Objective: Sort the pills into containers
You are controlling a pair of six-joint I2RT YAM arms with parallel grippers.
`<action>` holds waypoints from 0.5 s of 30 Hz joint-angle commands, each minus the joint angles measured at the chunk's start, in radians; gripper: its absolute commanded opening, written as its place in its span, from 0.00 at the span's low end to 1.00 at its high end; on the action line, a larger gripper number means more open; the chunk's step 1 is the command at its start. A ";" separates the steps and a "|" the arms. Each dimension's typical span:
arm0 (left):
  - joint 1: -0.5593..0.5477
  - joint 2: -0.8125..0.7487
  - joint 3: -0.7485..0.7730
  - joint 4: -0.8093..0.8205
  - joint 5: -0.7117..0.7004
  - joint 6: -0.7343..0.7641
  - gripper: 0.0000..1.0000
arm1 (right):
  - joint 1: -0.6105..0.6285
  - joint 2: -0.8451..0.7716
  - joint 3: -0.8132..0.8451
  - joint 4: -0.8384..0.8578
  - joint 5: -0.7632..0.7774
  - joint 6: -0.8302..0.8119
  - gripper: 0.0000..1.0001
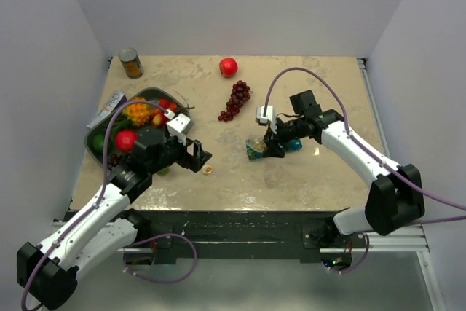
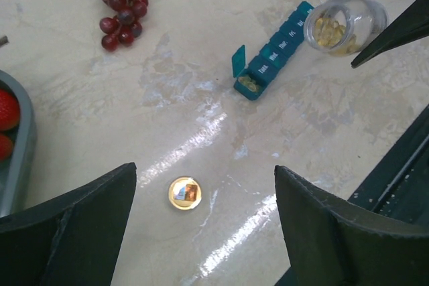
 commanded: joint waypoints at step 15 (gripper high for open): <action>0.005 0.012 -0.068 0.020 0.053 -0.237 0.87 | -0.124 -0.271 -0.132 0.223 -0.489 0.040 0.00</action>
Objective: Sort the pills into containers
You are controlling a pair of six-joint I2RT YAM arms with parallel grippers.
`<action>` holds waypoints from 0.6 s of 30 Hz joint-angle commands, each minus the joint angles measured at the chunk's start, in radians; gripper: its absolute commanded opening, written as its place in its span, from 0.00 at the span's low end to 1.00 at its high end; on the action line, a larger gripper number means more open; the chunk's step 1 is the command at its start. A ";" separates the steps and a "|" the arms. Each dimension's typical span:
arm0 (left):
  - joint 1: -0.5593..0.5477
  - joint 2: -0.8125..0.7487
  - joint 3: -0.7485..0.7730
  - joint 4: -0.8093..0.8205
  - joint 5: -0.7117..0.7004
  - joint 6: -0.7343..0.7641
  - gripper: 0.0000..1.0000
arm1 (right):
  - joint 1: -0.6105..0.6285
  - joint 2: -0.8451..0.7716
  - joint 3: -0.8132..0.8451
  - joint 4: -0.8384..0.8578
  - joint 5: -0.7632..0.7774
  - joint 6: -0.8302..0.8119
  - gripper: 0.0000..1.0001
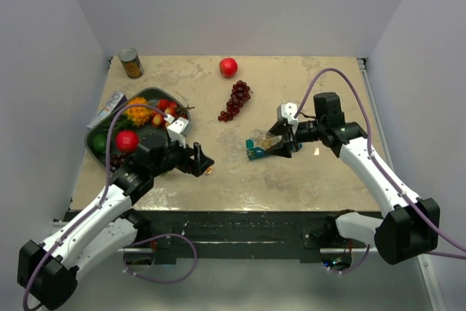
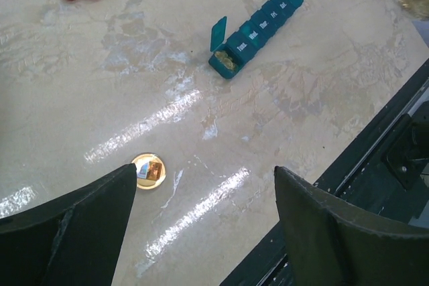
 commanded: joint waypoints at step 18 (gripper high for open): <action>-0.011 0.243 0.097 -0.134 -0.219 -0.142 0.84 | -0.018 -0.043 -0.025 0.051 -0.088 0.006 0.00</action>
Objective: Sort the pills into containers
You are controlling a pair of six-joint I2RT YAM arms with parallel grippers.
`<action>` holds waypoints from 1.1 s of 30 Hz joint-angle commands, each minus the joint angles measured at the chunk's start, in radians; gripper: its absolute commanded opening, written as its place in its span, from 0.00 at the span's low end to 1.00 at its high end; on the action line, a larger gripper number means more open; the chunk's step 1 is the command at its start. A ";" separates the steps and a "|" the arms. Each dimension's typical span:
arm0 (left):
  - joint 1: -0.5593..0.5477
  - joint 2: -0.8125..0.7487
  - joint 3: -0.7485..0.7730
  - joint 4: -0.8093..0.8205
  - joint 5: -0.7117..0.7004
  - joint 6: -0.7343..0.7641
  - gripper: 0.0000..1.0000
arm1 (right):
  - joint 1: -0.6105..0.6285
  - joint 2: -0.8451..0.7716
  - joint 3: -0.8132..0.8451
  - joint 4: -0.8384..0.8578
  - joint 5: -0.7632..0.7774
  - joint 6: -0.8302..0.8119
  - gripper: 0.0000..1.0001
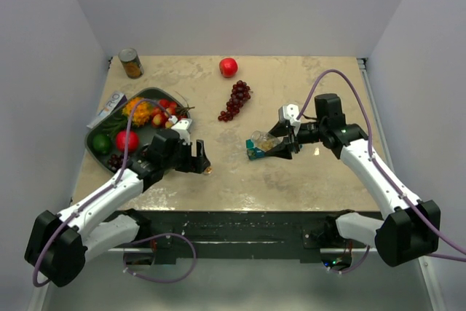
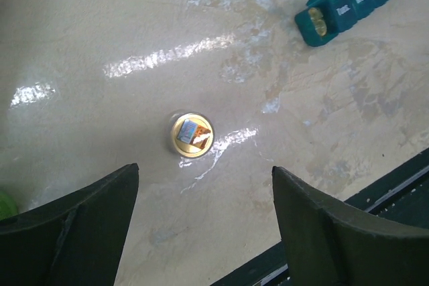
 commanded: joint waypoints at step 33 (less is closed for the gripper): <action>-0.156 0.424 0.234 -0.007 -0.268 0.046 0.81 | -0.012 -0.012 -0.017 0.042 -0.012 -0.004 0.00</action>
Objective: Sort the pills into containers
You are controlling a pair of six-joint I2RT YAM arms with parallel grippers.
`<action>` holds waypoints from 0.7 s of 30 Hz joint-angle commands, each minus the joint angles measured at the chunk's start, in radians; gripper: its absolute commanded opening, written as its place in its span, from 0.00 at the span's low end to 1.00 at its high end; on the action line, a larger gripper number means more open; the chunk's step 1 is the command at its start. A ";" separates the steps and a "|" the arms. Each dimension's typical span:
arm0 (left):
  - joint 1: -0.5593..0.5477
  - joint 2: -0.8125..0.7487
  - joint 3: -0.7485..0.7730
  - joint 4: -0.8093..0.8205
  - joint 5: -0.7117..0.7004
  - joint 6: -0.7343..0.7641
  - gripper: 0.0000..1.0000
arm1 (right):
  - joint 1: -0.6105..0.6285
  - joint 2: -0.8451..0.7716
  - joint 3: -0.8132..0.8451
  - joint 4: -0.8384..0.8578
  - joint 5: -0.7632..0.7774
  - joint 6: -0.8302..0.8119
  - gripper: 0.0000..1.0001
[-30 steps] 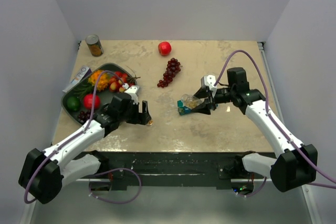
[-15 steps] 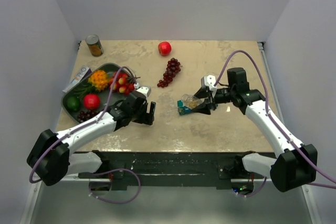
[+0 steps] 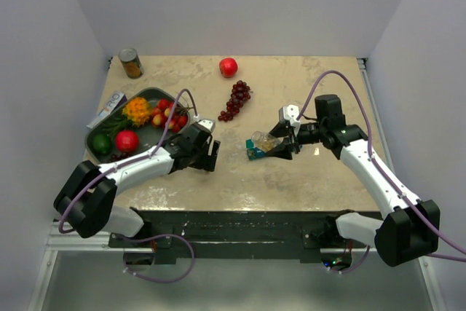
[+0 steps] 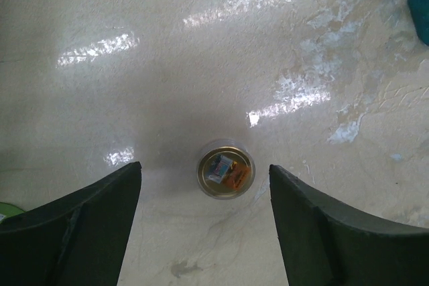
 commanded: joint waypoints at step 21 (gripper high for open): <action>-0.080 0.194 0.112 -0.048 -0.066 -0.012 0.55 | -0.007 -0.008 -0.005 0.035 -0.011 -0.002 0.00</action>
